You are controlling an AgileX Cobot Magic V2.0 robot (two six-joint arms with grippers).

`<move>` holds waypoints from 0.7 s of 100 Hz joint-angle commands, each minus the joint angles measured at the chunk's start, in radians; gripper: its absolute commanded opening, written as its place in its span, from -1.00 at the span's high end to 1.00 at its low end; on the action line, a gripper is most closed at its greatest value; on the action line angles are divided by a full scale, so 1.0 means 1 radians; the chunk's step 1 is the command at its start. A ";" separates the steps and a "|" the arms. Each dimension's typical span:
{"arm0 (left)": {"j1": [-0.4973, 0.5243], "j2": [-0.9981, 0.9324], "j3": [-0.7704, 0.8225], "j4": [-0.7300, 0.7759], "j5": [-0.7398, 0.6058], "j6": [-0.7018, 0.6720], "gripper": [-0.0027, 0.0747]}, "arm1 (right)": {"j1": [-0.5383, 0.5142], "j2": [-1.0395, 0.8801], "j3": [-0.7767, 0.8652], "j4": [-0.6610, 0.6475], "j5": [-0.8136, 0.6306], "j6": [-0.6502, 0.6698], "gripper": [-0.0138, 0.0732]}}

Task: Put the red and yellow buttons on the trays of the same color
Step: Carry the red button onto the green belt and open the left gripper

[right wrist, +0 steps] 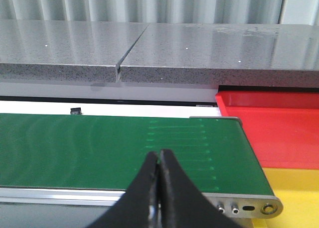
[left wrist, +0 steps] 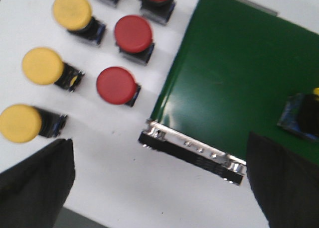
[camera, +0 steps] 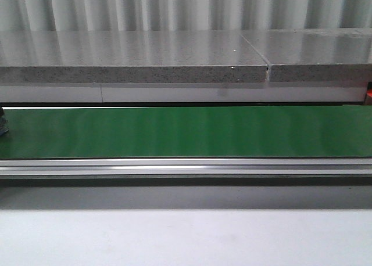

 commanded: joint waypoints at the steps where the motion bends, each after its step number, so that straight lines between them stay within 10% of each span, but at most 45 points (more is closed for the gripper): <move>1: 0.060 -0.045 0.030 0.015 -0.055 -0.050 -0.72 | 0.002 -0.014 -0.005 -0.011 -0.079 -0.002 0.84; 70: 0.407 0.016 0.230 0.032 -0.224 -0.103 -0.72 | 0.002 -0.014 -0.005 -0.011 -0.079 -0.002 0.84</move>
